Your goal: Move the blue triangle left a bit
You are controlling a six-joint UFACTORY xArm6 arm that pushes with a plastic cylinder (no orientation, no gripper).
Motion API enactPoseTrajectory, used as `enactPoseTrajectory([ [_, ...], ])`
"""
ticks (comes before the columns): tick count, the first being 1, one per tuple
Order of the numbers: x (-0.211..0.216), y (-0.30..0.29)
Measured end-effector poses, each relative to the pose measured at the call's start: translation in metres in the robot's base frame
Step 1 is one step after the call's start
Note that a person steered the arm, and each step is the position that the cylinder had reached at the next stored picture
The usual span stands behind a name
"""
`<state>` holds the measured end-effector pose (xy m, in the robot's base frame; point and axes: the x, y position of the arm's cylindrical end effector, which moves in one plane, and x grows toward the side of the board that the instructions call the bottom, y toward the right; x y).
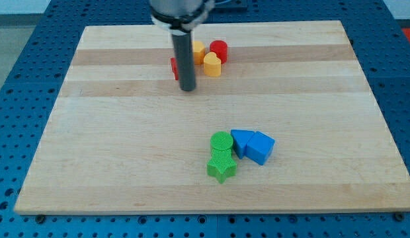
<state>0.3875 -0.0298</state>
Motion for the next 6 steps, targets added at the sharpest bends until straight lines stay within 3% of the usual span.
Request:
enactPoseTrajectory([
  [1, 0.005, 0.111],
  [2, 0.055, 0.196],
  [3, 0.126, 0.205],
  [4, 0.146, 0.123],
  [6, 0.104, 0.008],
])
